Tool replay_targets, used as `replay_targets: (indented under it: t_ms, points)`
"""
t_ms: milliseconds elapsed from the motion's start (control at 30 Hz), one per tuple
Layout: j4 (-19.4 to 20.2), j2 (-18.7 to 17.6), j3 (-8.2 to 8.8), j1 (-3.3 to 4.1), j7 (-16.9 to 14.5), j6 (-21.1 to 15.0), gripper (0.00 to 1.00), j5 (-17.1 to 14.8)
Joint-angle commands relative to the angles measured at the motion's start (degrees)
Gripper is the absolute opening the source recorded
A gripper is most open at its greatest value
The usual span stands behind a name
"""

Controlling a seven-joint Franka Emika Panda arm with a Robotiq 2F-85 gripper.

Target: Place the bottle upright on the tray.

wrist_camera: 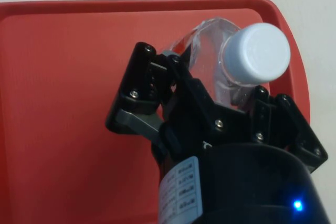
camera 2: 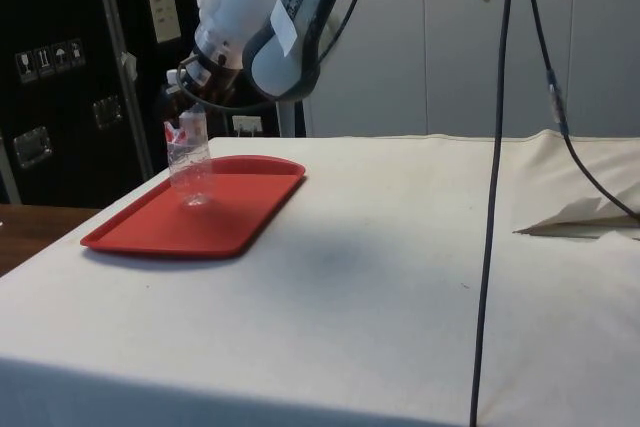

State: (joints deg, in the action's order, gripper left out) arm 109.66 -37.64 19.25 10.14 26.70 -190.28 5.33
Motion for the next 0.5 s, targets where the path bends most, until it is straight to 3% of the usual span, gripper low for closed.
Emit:
replay_targets:
  t_ms: [0,133,467]
  points:
    - [0.0,0.0,0.0,0.0,0.0,0.0,0.33,0.0]
    - [-0.11,-0.4,0.17,0.11,0.11,-1.6,0.33,-0.17]
    - [0.0,-0.17,0.06,0.0,-0.06,-1.09,0.33,-0.06]
